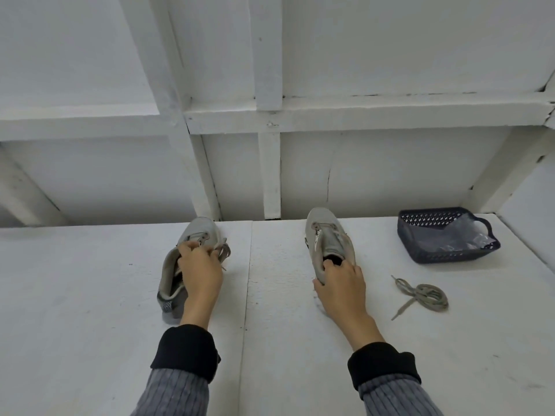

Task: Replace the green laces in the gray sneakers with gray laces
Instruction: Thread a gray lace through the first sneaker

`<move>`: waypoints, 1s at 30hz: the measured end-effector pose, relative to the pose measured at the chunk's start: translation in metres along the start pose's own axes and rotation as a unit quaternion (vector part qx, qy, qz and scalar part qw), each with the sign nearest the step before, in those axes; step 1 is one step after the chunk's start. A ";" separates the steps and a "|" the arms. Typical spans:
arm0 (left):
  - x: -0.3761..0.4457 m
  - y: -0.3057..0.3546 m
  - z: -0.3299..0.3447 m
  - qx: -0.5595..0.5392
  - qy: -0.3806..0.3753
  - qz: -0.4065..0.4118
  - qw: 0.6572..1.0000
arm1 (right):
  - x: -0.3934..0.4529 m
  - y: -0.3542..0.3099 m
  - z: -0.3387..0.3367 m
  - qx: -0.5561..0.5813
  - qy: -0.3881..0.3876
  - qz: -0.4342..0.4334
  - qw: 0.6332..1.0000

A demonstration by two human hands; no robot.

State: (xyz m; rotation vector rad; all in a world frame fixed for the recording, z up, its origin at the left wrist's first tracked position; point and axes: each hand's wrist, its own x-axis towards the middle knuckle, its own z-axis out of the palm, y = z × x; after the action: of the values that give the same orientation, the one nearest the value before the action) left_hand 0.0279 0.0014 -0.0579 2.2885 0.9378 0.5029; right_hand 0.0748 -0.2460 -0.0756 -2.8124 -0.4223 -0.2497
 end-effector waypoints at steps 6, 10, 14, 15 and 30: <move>0.009 0.004 0.005 -0.033 0.017 0.008 0.999 | 0.004 0.032 -0.010 0.004 0.018 0.027 0.999; -0.005 0.032 0.021 -0.060 0.004 0.028 0.998 | 0.014 0.070 -0.024 -0.005 0.017 0.051 0.999; -0.033 0.081 0.049 -0.081 -0.018 0.054 0.995 | 0.017 0.087 -0.029 -0.024 0.003 0.040 0.999; -0.038 0.092 0.056 -0.089 -0.028 0.056 0.994 | 0.017 0.088 -0.029 -0.025 0.001 0.035 0.999; -0.062 0.119 0.034 -0.356 -0.208 0.069 0.908 | 0.029 0.026 -0.050 0.484 0.012 0.108 0.869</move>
State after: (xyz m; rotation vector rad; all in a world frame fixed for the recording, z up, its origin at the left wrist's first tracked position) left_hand 0.0637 -0.1240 -0.0121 1.6856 0.2973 0.3185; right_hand 0.1039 -0.2773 -0.0292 -1.8322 -0.1440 -0.0009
